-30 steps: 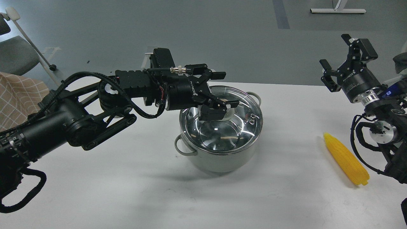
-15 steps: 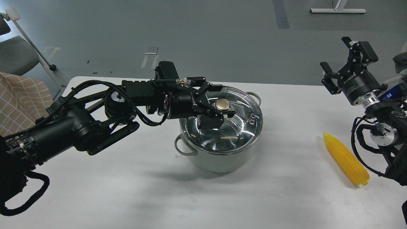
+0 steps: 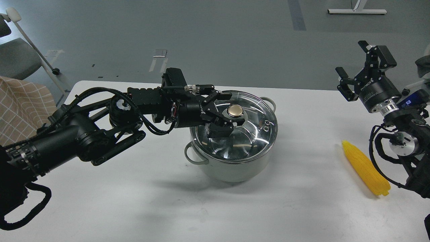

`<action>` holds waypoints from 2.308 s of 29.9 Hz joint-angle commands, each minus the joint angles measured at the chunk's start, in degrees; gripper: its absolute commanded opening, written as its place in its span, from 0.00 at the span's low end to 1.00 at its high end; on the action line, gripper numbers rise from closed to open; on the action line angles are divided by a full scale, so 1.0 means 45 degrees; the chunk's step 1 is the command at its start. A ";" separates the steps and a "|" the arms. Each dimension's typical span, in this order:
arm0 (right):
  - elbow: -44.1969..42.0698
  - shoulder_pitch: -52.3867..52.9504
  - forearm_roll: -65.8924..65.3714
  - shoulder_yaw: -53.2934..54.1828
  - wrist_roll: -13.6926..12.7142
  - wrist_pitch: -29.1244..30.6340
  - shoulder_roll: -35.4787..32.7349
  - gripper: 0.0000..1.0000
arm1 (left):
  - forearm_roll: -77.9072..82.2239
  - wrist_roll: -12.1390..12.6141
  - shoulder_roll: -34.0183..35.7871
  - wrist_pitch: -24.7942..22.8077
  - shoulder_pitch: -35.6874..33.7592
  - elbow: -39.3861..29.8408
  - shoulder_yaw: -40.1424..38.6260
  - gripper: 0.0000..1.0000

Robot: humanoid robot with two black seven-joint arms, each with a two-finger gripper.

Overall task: Open pot and put corn in
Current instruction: 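Close the left gripper on the brass knob of the glass lid, then lift the glass lid off the pot and carry it beside the pot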

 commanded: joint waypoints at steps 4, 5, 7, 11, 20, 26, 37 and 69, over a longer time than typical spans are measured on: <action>-0.0001 0.0000 0.0000 0.0000 0.0000 -0.0001 -0.0005 1.00 | 0.0000 -0.0002 0.0015 -0.0001 0.0027 0.0114 0.0003 0.76; -0.0001 0.0000 0.0000 0.0000 0.0000 -0.0001 -0.0005 1.00 | 0.0000 -0.0002 -0.0004 -0.0001 0.0027 0.0114 0.0003 0.76; -0.0001 0.0000 0.0000 0.0000 0.0000 -0.0001 -0.0005 1.00 | 0.0000 -0.0002 -0.0024 -0.0001 0.0027 0.0095 0.0003 0.76; -0.0001 -0.0020 0.0000 0.0000 0.0000 -0.0001 -0.0024 1.00 | 0.0000 -0.0002 -0.0024 -0.0001 0.0066 0.0095 -0.0017 0.77; -0.0001 -0.0020 0.0000 0.0000 0.0000 -0.0001 -0.0044 1.00 | 0.0000 -0.0002 0.0034 0.0097 0.0261 0.0095 -0.0017 0.77; -0.0001 -0.0020 0.0000 -0.0019 0.0000 -0.0001 -0.0044 1.00 | 0.0000 -0.0002 0.0054 0.0097 0.0340 0.0095 -0.0017 0.66; -0.0001 -0.0117 -0.0019 -0.0019 0.0000 -0.0001 -0.0044 1.00 | 0.0000 -0.0002 0.0034 0.0097 0.0301 0.0056 -0.0036 0.36; -0.0001 -0.0117 -0.0019 -0.0019 0.0000 -0.0001 -0.0141 1.00 | -0.0960 -0.0002 0.6947 0.1150 0.0377 -0.2444 -0.0232 0.39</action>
